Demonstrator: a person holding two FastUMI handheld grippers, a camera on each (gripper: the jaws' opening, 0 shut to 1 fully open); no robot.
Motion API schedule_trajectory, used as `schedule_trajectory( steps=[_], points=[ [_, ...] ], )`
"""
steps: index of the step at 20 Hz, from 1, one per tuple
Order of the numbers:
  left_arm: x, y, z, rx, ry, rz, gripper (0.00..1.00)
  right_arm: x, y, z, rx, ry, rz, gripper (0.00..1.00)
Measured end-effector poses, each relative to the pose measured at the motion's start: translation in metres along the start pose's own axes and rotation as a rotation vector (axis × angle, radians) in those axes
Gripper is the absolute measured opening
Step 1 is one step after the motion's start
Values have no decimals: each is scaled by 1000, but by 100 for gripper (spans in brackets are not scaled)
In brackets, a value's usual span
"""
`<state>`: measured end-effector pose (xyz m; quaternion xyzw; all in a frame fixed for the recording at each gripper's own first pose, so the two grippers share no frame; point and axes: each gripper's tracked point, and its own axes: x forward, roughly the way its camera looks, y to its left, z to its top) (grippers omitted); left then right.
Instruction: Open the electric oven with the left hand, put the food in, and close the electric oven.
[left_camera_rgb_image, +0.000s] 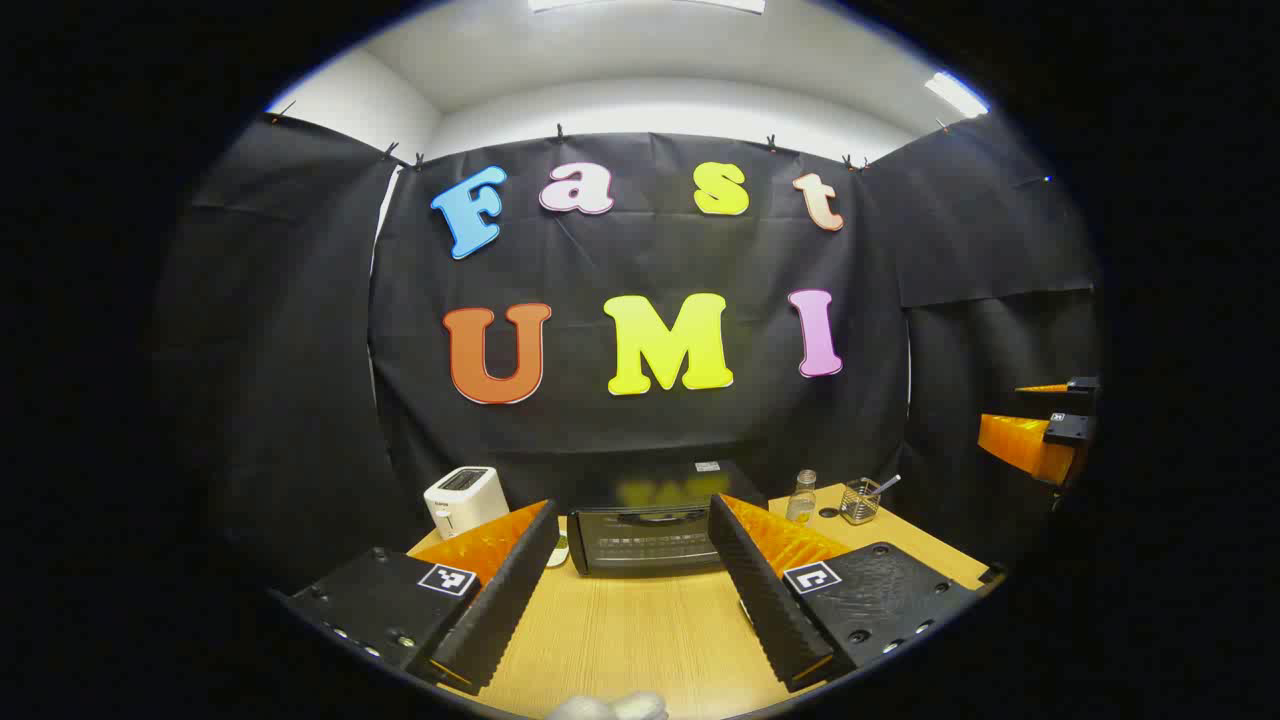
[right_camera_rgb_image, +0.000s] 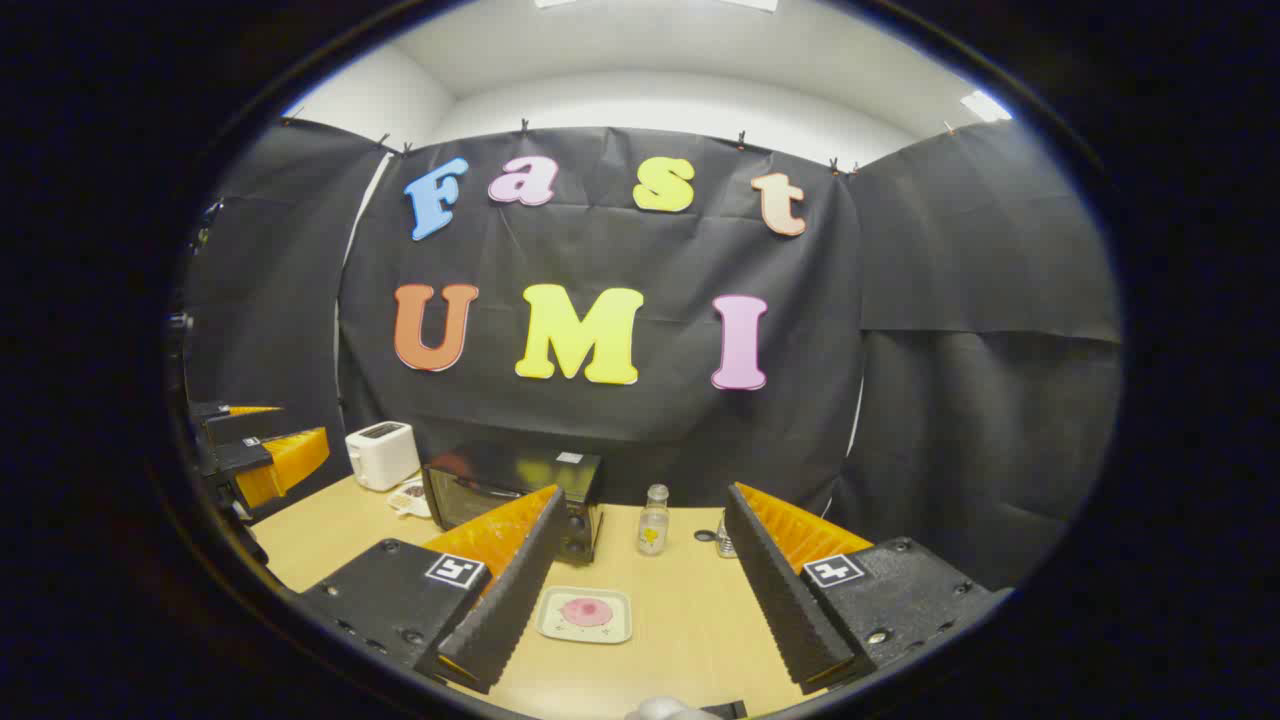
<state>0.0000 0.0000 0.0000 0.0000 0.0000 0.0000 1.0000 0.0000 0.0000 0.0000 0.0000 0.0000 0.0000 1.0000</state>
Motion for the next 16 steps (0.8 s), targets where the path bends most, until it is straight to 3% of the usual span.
schedule_trajectory(
  steps=[9,16],
  points=[
    [24,4,-1,-11,-2,-4,96,10,-1,5,-16,-10,-18,99],
    [68,-12,-2,-23,-7,-30,96,19,-13,4,-18,1,-39,99]
  ],
)
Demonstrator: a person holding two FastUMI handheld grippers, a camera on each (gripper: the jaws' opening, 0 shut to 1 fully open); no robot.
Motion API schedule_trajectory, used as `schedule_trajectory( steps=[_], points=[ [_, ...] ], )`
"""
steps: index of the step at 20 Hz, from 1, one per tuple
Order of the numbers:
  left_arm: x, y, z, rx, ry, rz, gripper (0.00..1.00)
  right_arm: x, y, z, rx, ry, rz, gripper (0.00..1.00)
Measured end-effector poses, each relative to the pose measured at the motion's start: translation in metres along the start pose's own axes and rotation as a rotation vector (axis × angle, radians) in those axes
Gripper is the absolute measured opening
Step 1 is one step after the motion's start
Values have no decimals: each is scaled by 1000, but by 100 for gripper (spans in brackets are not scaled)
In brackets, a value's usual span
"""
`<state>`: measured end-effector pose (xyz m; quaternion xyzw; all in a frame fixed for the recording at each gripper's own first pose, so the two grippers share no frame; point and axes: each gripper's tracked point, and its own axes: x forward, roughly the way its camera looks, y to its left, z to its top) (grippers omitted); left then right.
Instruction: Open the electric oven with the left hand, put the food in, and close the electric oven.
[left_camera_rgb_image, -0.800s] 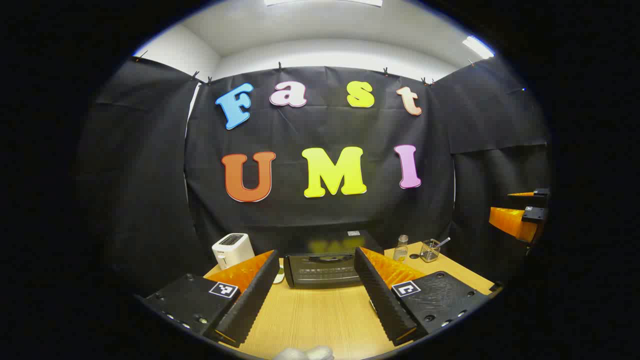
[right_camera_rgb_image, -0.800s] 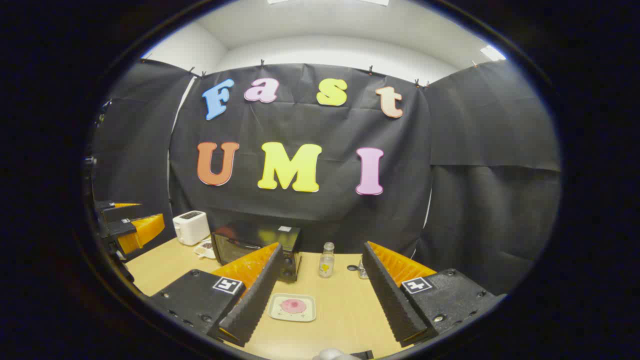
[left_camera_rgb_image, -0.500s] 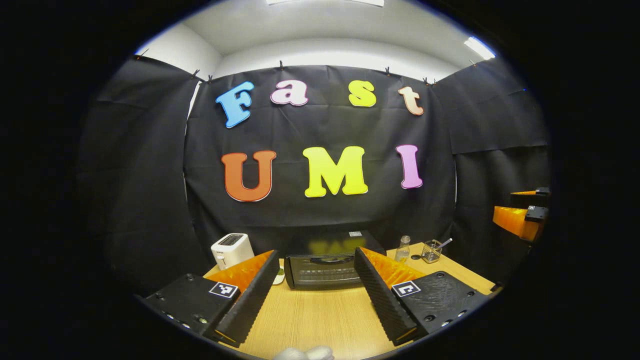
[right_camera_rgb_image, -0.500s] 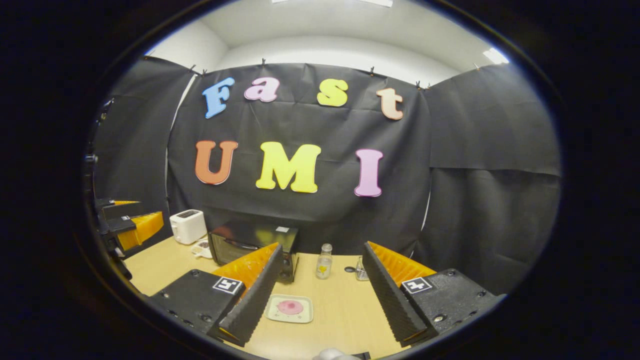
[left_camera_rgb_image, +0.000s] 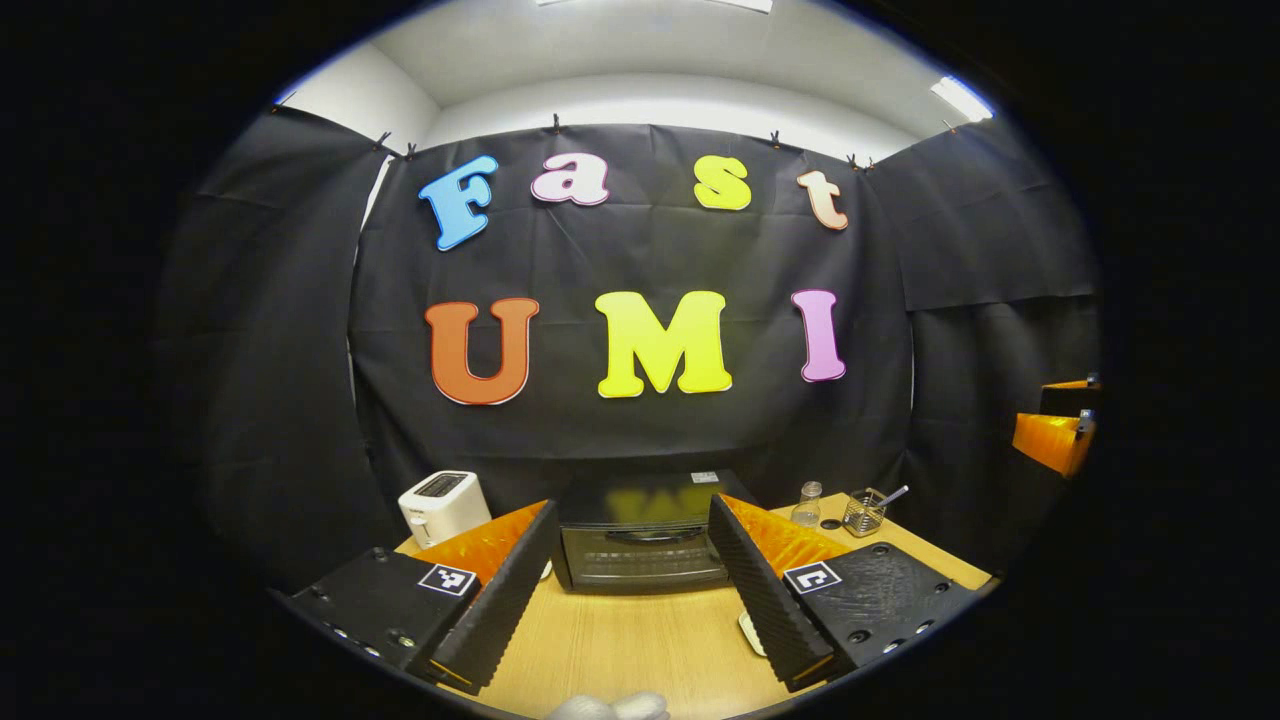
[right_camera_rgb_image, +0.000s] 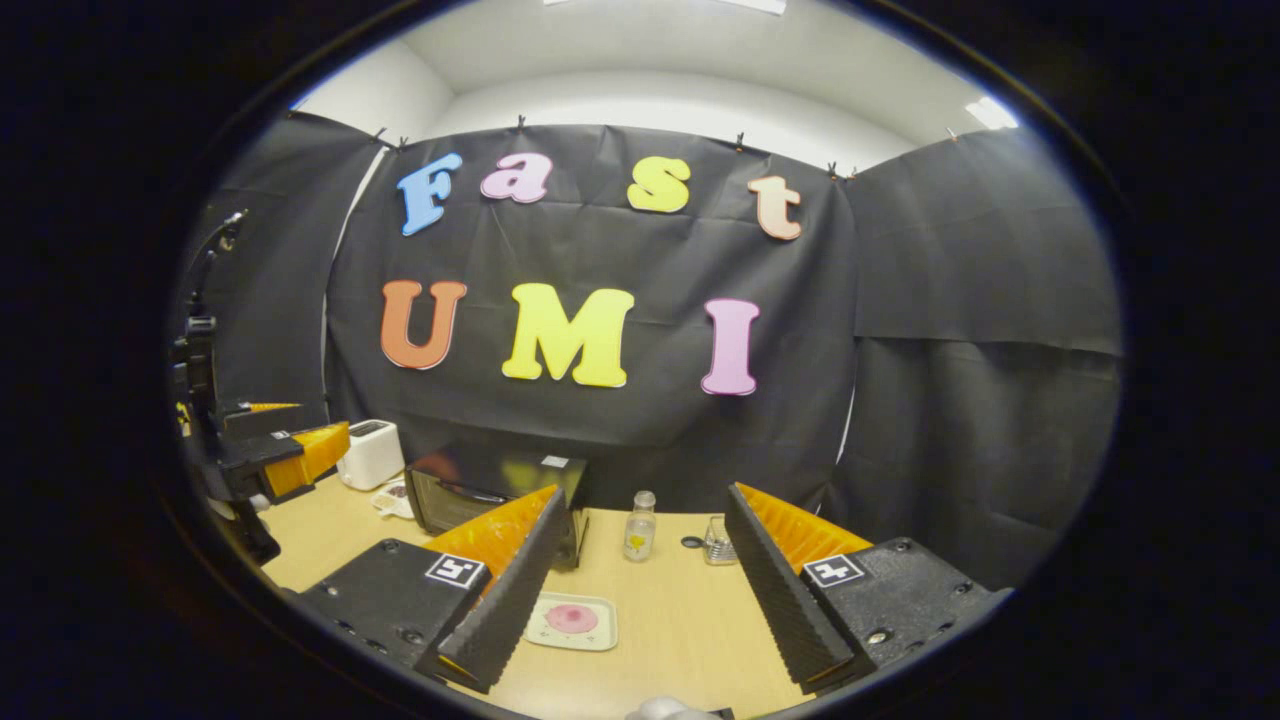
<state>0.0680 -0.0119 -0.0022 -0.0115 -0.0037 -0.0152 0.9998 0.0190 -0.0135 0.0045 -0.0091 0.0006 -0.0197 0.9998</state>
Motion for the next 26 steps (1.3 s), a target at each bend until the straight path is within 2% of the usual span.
schedule_trajectory(
  steps=[6,11,15,20,25,26],
  points=[
    [74,-19,-13,-25,-8,-26,96,3,-23,-3,-3,29,-49,99],
    [146,-27,-54,-40,29,-29,96,0,-48,-9,-8,58,-112,99],
    [188,-24,-93,-31,89,-2,96,-7,-67,-20,0,99,-170,99],
    [214,-20,-135,-19,179,13,96,-13,-81,-31,-1,135,-214,99],
    [217,-26,-167,9,262,-15,96,-10,-78,-37,18,153,-210,99],
    [220,-25,-161,30,230,-18,98,-9,-76,-36,21,151,-204,99]
  ],
)
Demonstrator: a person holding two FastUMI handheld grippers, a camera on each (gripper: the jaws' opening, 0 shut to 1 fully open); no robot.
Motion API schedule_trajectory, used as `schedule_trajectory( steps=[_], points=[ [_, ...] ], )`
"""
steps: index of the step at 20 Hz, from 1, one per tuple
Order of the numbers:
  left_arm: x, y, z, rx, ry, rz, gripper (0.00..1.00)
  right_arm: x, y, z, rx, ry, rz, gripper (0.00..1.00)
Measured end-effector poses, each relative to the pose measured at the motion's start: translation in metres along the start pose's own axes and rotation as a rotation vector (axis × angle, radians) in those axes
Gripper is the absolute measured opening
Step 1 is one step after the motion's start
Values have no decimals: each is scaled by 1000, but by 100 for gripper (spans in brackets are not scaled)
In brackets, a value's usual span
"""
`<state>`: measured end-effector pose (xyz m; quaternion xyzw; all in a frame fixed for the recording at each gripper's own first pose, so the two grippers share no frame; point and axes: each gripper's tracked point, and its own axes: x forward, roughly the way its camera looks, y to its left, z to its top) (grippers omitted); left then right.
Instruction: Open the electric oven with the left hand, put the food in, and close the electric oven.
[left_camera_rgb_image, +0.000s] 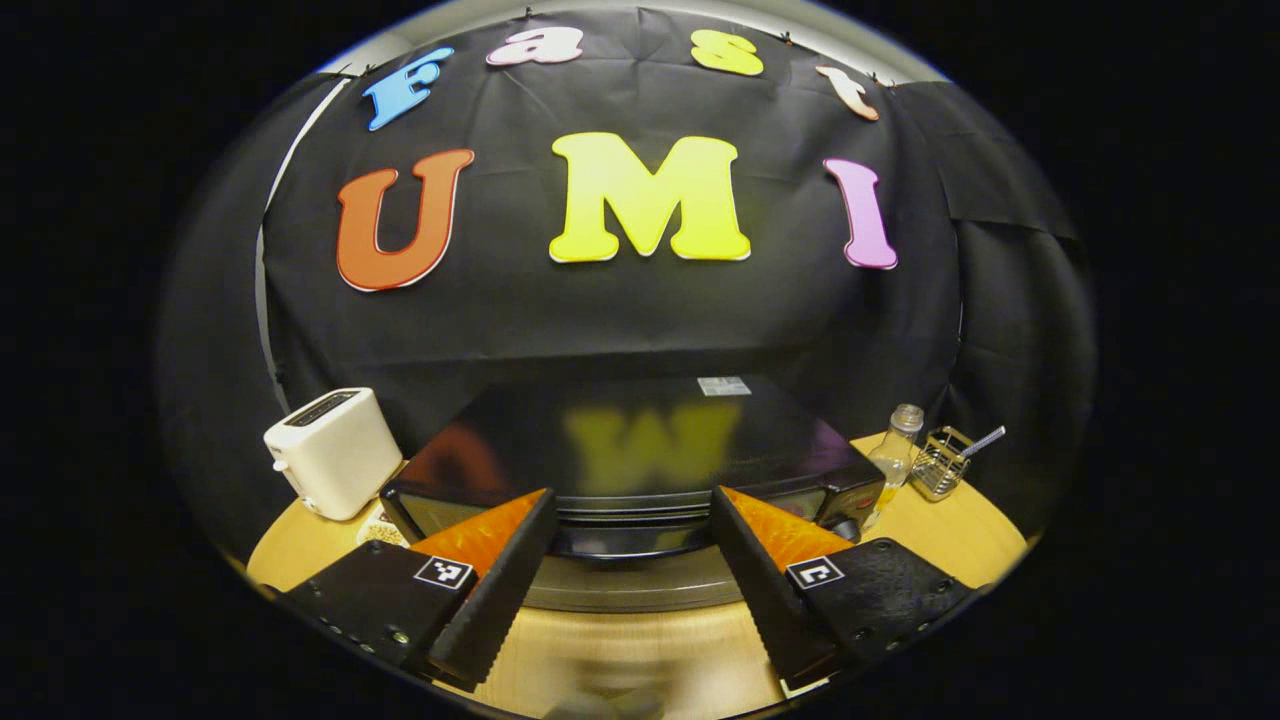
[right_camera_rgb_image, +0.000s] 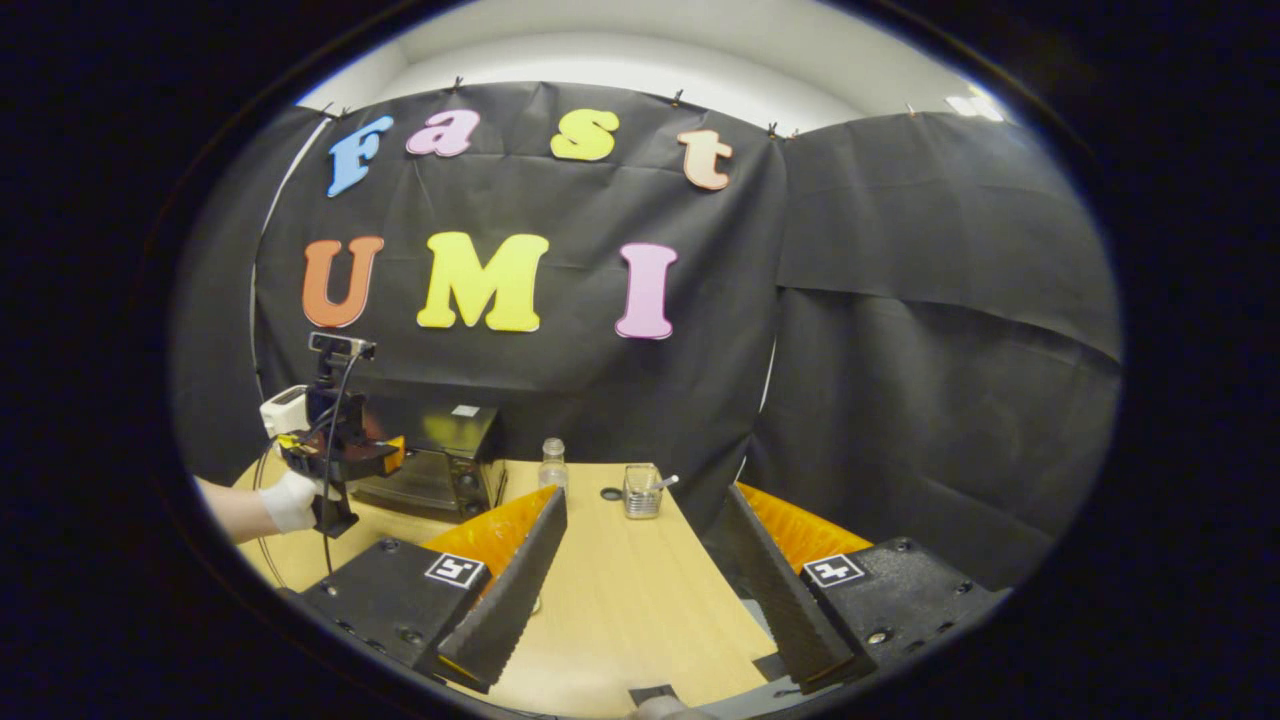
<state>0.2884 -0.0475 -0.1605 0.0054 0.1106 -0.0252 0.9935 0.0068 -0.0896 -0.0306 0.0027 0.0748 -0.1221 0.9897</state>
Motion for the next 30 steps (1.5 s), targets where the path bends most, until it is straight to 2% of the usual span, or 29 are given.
schedule_trajectory(
  steps=[8,16,24,30],
  points=[
    [-2,2,-7,-18,37,14,98,-4,8,-3,0,2,15,99],
    [-42,-2,-28,-20,61,-16,98,-10,17,-7,13,2,35,99],
    [-86,-4,-78,-18,137,-25,97,-30,24,-18,16,13,54,99],
    [-109,-4,-134,-7,257,-21,97,-46,23,-30,16,31,57,99]
  ],
)
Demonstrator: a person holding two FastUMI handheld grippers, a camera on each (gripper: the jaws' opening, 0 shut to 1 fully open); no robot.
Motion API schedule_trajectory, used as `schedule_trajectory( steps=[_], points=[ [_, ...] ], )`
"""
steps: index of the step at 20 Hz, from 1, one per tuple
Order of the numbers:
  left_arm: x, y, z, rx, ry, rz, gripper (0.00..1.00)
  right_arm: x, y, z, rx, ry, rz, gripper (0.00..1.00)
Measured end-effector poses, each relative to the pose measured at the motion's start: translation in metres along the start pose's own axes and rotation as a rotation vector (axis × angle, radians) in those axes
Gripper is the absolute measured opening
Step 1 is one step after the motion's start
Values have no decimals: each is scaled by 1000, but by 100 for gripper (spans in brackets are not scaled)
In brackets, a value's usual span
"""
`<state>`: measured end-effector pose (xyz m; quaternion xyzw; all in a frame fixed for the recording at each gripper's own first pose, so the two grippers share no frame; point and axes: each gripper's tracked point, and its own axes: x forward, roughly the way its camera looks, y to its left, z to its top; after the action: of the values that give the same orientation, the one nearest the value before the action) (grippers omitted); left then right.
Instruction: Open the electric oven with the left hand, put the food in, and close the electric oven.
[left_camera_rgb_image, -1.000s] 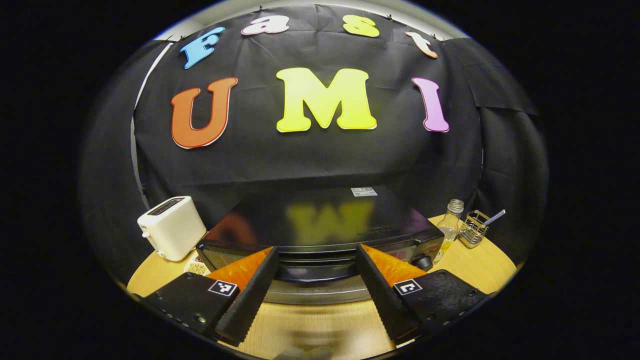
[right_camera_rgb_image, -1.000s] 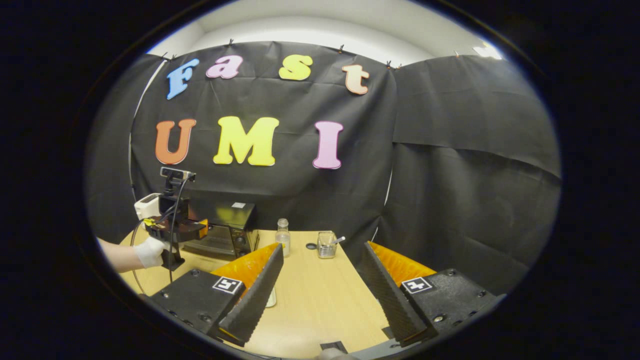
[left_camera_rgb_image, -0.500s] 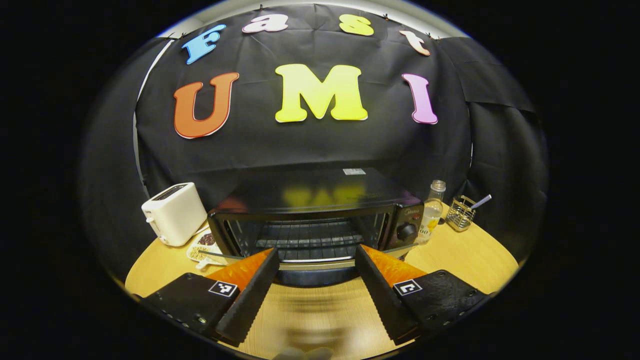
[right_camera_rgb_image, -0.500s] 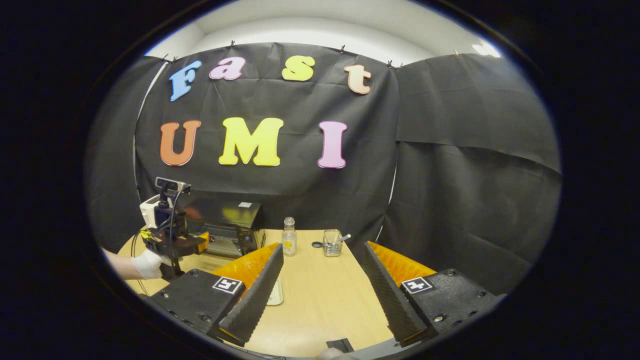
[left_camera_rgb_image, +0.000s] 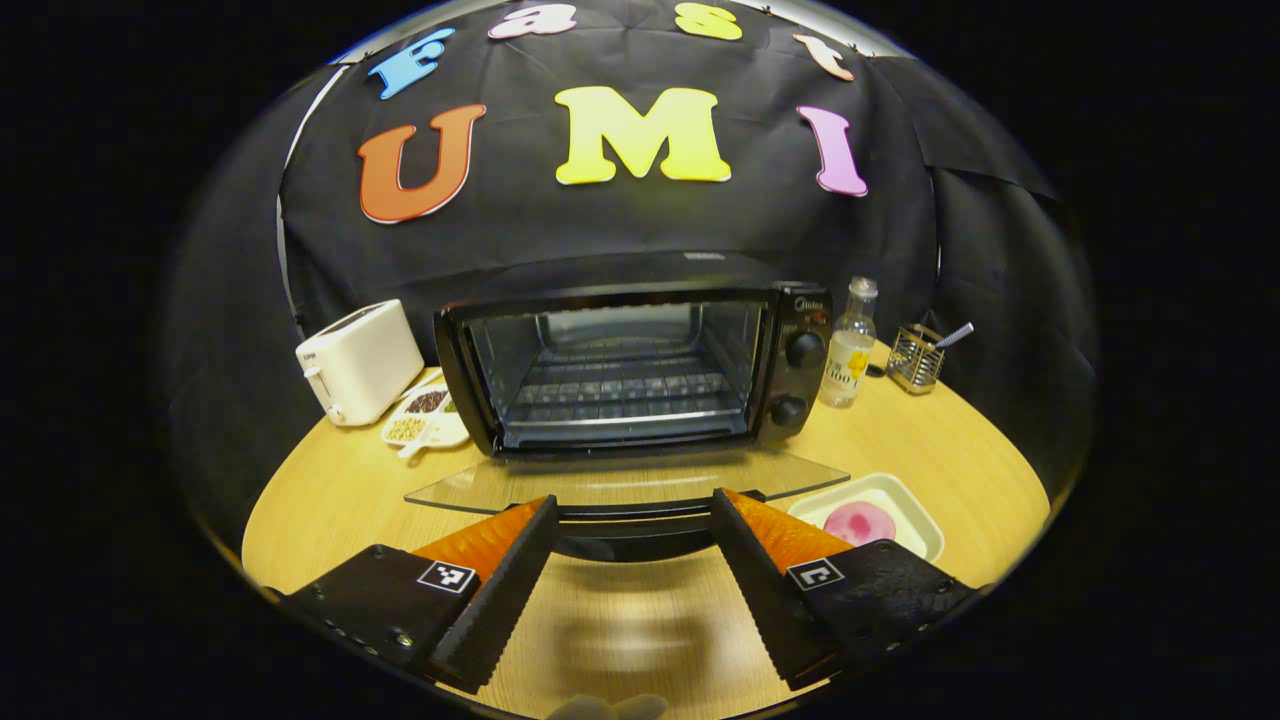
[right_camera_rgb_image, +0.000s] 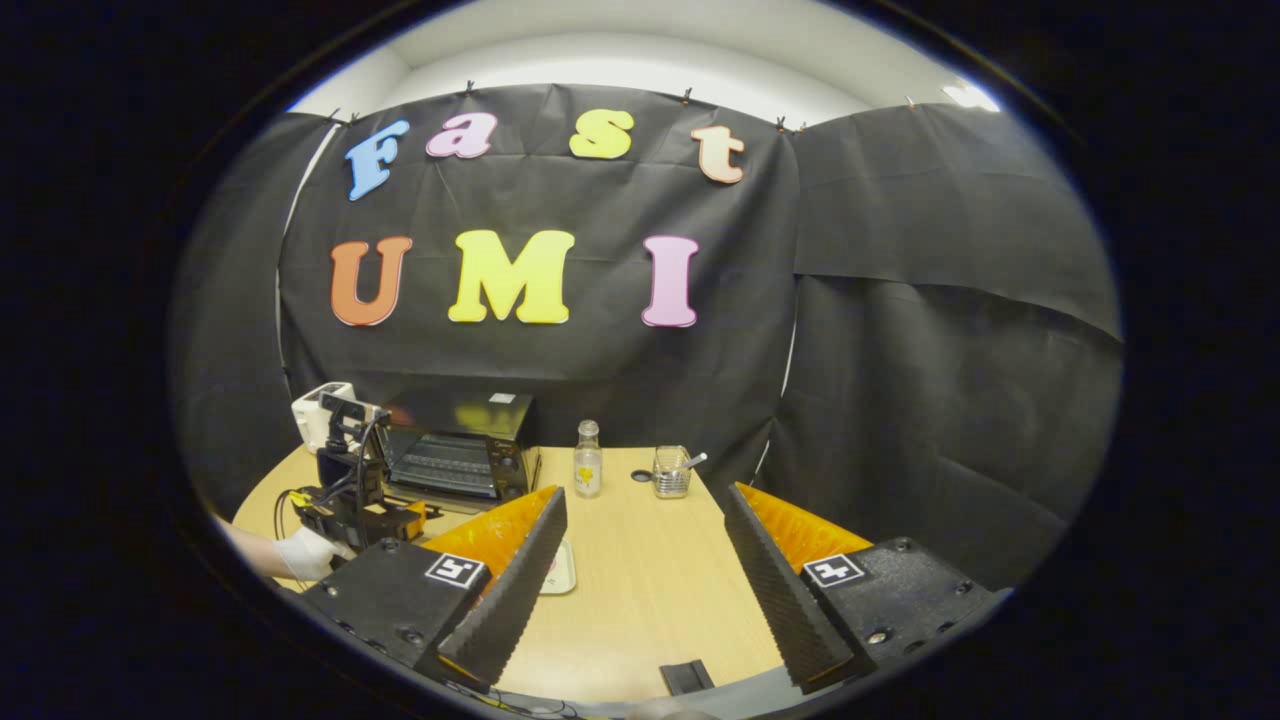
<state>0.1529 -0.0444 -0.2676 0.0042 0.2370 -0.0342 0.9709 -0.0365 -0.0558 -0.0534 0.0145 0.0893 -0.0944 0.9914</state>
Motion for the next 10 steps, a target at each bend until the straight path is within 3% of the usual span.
schedule_trajectory(
  steps=[6,10],
  points=[
    [4,-4,-49,51,103,-6,97,-9,-5,-13,-4,29,-11,99],
    [10,-6,-71,17,156,-7,97,-13,-8,-22,-3,51,-19,99]
  ],
)
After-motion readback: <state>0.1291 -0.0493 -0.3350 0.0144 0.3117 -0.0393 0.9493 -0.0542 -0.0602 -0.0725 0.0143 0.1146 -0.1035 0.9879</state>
